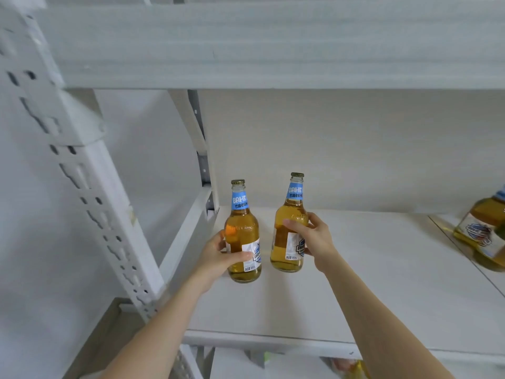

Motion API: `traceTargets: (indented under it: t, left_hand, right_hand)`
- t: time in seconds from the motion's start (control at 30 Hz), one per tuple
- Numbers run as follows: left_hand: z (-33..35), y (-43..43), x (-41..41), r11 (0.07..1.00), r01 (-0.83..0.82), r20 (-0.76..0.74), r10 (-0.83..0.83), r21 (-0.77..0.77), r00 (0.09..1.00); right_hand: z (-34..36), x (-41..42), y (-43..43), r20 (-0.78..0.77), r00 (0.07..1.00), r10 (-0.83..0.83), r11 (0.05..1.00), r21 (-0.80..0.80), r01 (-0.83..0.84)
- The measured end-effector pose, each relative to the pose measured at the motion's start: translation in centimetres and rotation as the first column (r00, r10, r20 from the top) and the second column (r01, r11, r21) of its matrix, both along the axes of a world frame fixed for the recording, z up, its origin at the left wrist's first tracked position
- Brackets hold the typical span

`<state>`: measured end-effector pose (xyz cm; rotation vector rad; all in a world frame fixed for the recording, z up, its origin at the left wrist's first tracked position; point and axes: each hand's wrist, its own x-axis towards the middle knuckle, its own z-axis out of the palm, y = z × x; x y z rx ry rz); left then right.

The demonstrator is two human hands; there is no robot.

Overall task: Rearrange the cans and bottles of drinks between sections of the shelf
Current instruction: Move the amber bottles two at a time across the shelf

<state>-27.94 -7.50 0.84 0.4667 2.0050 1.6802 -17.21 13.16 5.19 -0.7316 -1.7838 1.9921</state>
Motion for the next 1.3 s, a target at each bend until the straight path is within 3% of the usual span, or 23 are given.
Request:
traceTargets:
  t: [0.6, 1.0, 1.3]
  left_hand:
    - [3.2, 1.9, 12.0, 0.992, 0.106, -0.028, -0.108, -0.063, 0.994]
    - [3.4, 12.5, 26.1, 0.989, 0.146, -0.015, -0.146, -0.005, 0.989]
    - [2.9, 24.8, 31.8, 0.963, 0.259, -0.021, -0.261, -0.07, 0.965]
  right_hand:
    - [1.3, 14.7, 0.5, -0.045, 0.998, -0.045, 0.998, -0.055, 0.043]
    - [1.5, 30.1, 11.3, -0.032, 0.999, -0.044, 0.999, -0.019, 0.044]
    - [0.7, 37.5, 21.5, -0.042, 0.988, -0.148, 0.988, -0.056, 0.145]
